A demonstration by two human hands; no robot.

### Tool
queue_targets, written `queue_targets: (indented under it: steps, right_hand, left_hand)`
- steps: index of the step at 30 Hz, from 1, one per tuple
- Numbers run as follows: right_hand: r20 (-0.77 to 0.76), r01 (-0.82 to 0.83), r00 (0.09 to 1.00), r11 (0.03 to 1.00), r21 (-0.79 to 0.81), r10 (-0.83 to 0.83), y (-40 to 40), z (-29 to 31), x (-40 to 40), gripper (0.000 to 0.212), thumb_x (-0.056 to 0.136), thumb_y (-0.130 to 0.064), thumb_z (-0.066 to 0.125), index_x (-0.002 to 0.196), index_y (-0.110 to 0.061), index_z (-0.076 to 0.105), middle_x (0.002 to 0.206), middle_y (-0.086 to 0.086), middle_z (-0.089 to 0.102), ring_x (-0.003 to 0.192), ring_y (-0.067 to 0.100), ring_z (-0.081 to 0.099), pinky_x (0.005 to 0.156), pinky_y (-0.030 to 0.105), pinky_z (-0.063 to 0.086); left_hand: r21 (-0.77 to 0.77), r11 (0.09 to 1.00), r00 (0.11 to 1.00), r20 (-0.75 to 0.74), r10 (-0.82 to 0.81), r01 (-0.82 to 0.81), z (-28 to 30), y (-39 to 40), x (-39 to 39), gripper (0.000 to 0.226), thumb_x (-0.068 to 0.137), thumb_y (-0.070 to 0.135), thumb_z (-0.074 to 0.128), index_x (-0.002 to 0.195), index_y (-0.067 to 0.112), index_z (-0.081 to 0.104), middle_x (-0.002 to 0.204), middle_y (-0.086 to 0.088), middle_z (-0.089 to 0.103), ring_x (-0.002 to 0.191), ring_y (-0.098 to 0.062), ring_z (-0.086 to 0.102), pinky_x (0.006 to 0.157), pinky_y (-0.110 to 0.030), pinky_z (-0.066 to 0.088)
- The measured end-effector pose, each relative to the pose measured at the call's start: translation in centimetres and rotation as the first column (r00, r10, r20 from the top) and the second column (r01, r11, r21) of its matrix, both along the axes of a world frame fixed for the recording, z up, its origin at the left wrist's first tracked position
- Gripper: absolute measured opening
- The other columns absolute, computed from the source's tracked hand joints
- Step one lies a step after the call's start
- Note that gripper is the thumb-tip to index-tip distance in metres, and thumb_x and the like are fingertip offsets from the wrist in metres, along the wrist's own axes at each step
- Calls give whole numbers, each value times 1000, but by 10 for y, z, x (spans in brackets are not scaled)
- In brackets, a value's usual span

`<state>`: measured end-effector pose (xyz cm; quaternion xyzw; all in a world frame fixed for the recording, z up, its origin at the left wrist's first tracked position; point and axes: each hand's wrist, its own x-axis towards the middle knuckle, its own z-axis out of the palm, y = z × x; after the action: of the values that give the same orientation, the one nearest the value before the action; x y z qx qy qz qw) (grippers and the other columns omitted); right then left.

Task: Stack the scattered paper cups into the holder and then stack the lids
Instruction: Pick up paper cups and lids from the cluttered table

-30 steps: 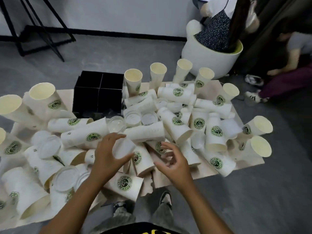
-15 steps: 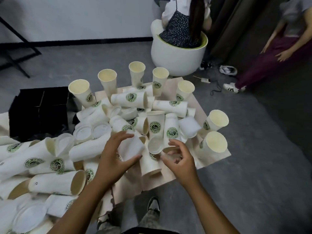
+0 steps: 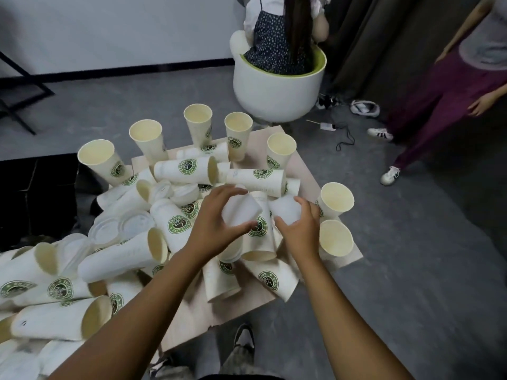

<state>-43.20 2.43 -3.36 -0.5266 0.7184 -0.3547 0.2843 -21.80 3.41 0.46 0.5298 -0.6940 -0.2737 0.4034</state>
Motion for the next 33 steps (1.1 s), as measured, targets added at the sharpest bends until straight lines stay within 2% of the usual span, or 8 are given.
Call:
queue_targets:
  steps: [6,11,18,22,25,27,31,33]
  right_hand:
    - [-166,34,986,988,152,-8,-13,-12,6,77,83,-26,80,149,-20,41,156,7,30,122,36,59,89,42,49]
    - [-243,55,970,977,206,-4,-16,-16,8,76,83,-25,80,148,-18,40,151,10,34,115,40,62,83,42,51]
    - [-110,54,993,998,12,-52,-3,13,10,74,78,-26,85,142,-17,50,142,4,44,121,26,55,91,35,46]
    - [-19,-65,998,992,-106,63,4,29,25,72,72,-26,92,136,-17,60,137,2,50,118,18,55,96,22,39]
    - [16,-211,976,966,-148,216,7,33,47,67,72,-30,92,132,-21,64,131,-3,51,88,26,66,88,31,54]
    - [20,-310,948,932,-190,319,11,35,67,64,74,-31,92,130,-21,65,129,-5,51,77,19,61,79,26,54]
    - [35,-492,860,845,-211,509,29,38,120,58,77,-32,89,129,-23,65,131,-5,53,114,12,56,94,14,46]
    - [55,-585,793,783,-210,607,46,39,152,56,78,-34,88,127,-25,65,130,-5,54,115,12,54,97,21,47]
  left_hand:
    - [72,997,999,-4,-38,38,-14,-13,-8,61,73,48,83,126,25,65,134,4,61,136,-13,50,114,-38,40]
    - [50,998,999,5,-36,36,-18,-15,-2,61,72,39,90,126,25,64,135,7,62,136,-11,51,115,-39,41]
    - [22,1000,1000,16,2,-3,2,-7,13,62,74,38,93,128,28,64,136,10,60,135,-10,52,109,-43,46]
    - [11,997,996,40,77,-77,13,6,34,61,73,46,90,126,30,64,136,12,61,133,-11,53,108,-46,47]
    - [2,984,983,52,177,-178,22,25,58,60,73,50,88,124,34,62,135,17,60,132,-8,53,109,-47,46]
    - [2,966,965,52,258,-258,25,45,78,60,74,48,90,125,38,60,136,18,58,132,-7,52,108,-47,47]
    - [17,896,896,33,443,-444,27,104,122,58,75,35,93,124,36,62,135,19,59,130,-3,51,104,-44,48]
    - [24,854,854,26,520,-520,29,139,144,54,76,34,92,122,33,64,133,19,60,130,-3,53,103,-39,49]
